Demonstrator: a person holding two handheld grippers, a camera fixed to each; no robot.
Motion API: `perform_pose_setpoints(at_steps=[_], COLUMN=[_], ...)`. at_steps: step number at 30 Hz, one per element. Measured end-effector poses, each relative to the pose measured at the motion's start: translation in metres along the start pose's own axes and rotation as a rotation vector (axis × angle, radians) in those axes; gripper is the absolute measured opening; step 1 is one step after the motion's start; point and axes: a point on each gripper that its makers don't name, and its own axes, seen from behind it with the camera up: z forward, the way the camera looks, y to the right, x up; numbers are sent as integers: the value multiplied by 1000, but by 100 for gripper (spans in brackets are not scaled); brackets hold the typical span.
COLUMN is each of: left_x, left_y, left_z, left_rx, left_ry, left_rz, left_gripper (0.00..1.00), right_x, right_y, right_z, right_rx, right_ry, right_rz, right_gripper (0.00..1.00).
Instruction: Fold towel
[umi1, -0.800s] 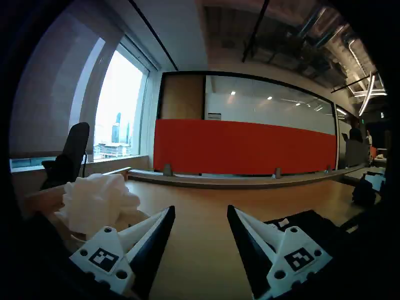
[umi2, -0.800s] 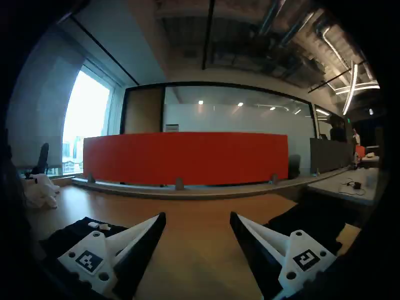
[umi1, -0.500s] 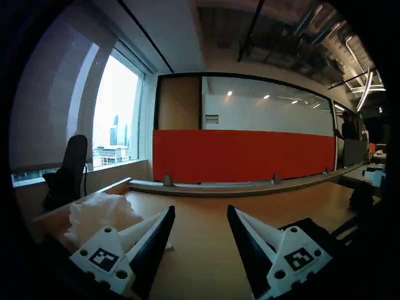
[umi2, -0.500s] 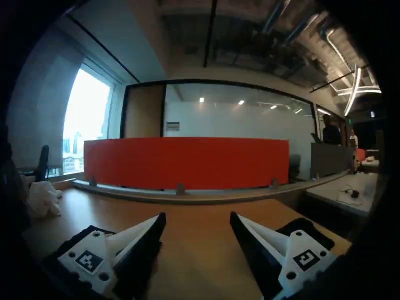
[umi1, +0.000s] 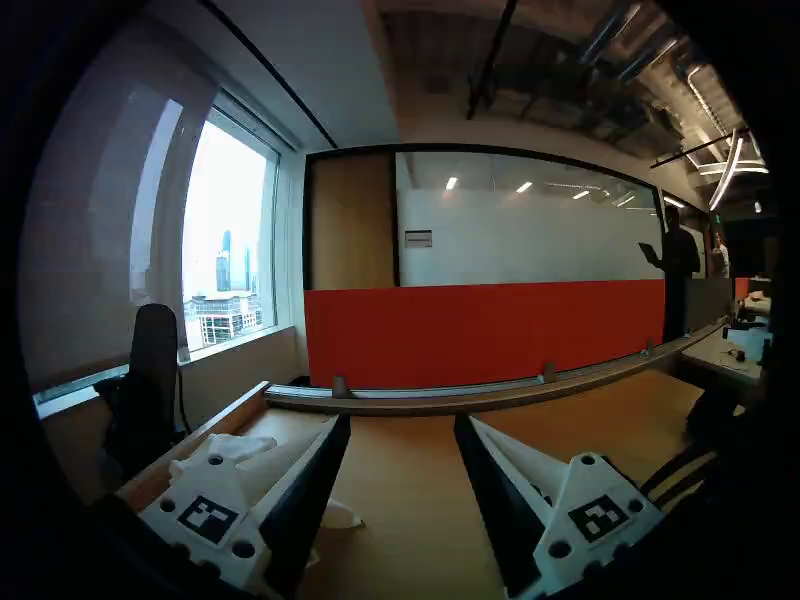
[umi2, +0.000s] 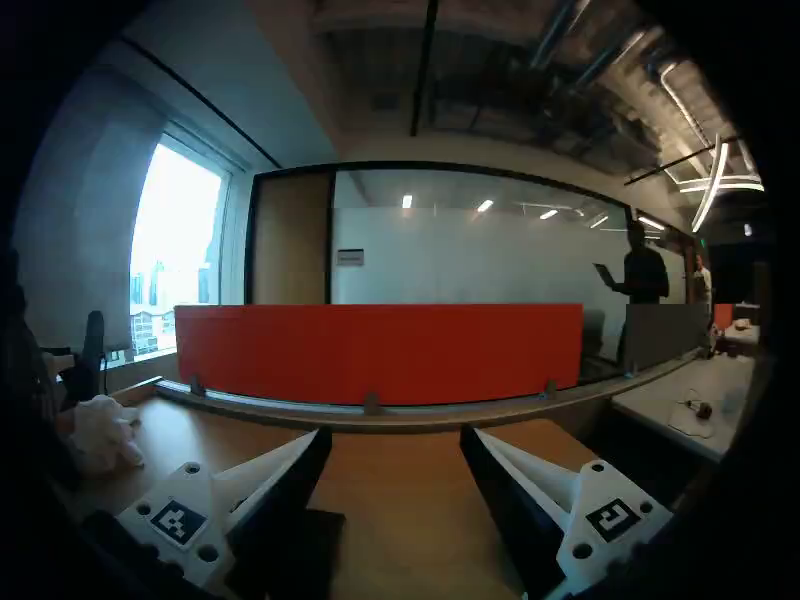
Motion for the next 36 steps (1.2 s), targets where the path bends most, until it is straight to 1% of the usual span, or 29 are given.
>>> perform_pose_setpoints(at_steps=[3,7,10,15,18,21,26,30,36], left_x=[7,12,12,8,4,-1,-12,-23,-49], left_y=[3,12,23,43,56,65,73,80,89], left_z=[-2,-4,-5,-8,-10,-12,-14,-18,-25], left_rx=[-15,-55,-103,-191,-246,-287,-324,-357,-393], left_ry=[-11,-35,-61,-110,-138,-161,-199,-224,-272], left_rz=[9,24,38,72,84,95,119,128,140], left_gripper=[76,76,76,76,76,76,76,76,76], right_x=[6,10,11,6,2,-3,-13,-24,-48], right_y=[-2,-9,-18,-37,-50,-60,-70,-77,-86], right_z=[-3,-6,-9,-15,-17,-19,-20,-22,-28], right_rx=[8,43,90,189,252,302,347,380,428], right_ry=[-12,-40,-70,-130,-166,-193,-232,-265,-314], right_rz=[-6,-34,-61,-104,-127,-151,-169,-184,-216], right_gripper=[99,99,99,99,99,99,99,99,99])
